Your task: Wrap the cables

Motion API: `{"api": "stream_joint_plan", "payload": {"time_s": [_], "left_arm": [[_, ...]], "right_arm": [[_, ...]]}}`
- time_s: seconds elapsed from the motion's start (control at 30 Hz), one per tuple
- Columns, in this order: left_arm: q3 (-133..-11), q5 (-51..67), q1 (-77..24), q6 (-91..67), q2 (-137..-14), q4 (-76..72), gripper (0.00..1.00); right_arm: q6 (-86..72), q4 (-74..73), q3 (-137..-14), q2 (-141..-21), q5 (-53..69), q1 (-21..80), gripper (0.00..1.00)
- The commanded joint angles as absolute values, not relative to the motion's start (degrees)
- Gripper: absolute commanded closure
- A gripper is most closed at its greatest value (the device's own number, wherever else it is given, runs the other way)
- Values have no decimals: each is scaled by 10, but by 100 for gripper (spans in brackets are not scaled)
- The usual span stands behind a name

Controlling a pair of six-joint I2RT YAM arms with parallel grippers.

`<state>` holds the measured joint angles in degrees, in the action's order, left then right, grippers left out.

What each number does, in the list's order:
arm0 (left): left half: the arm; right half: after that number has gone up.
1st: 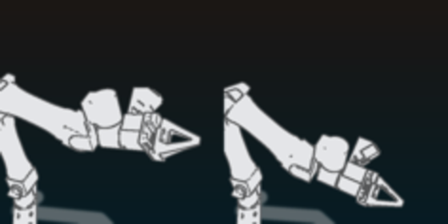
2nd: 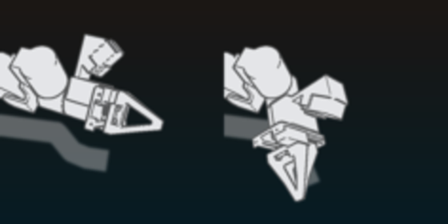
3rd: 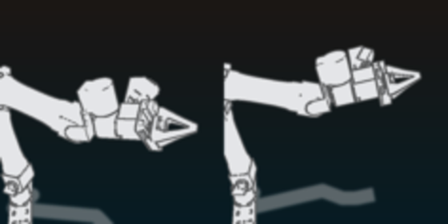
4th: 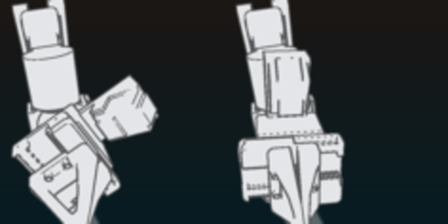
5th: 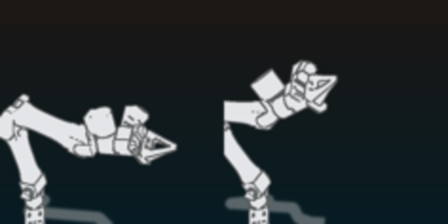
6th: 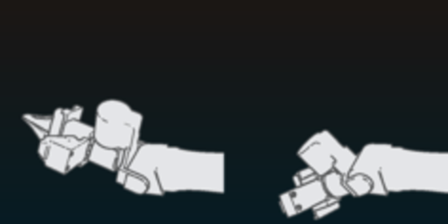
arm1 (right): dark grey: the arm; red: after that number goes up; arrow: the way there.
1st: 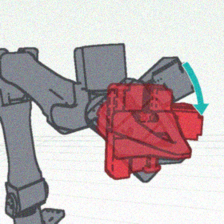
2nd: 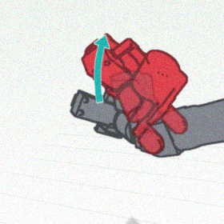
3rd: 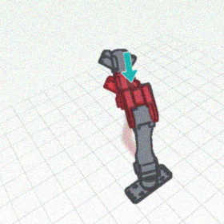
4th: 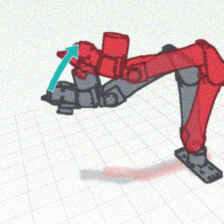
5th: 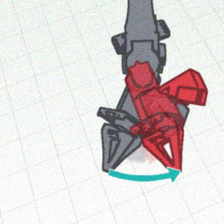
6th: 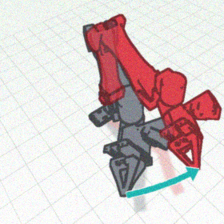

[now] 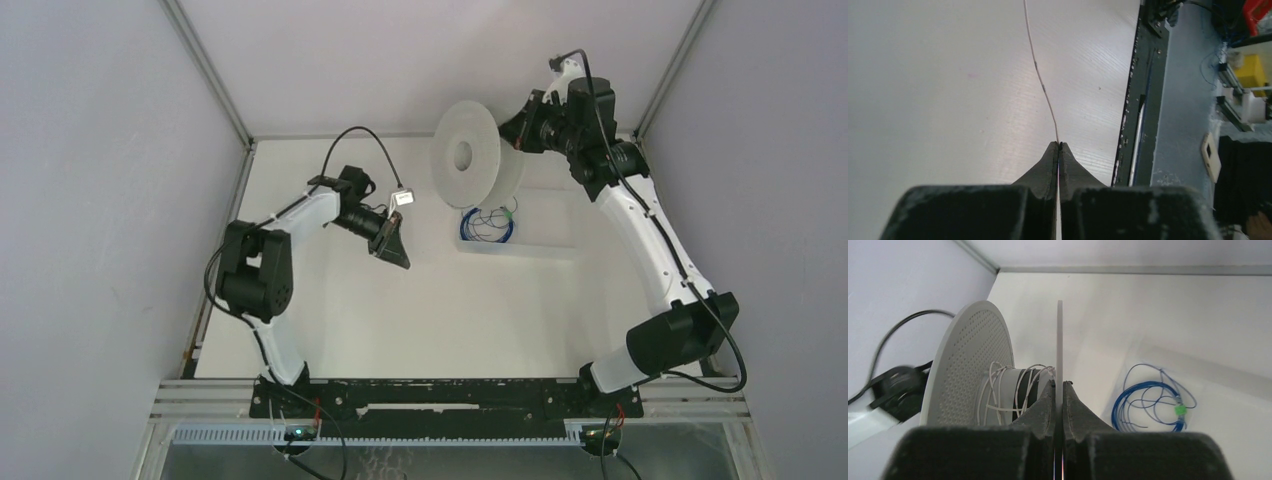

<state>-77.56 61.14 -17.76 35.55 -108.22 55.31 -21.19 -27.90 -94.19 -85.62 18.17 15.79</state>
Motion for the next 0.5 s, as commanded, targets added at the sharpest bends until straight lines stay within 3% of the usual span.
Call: {"api": "stream_joint_plan", "payload": {"time_s": [0.0, 0.23, 0.47], "left_arm": [[-753, 555, -178, 271, -1000, 472, 100], [-744, 466, -209, 245, -940, 439, 100], [-801, 409, -307, 275, -901, 481, 100]], "right_arm": [[-236, -256, -989, -865, 117, 151, 100], [-273, -289, -1025, -910, 37, 153, 100], [-238, -295, -1049, -963, -84, 196, 100]]}}
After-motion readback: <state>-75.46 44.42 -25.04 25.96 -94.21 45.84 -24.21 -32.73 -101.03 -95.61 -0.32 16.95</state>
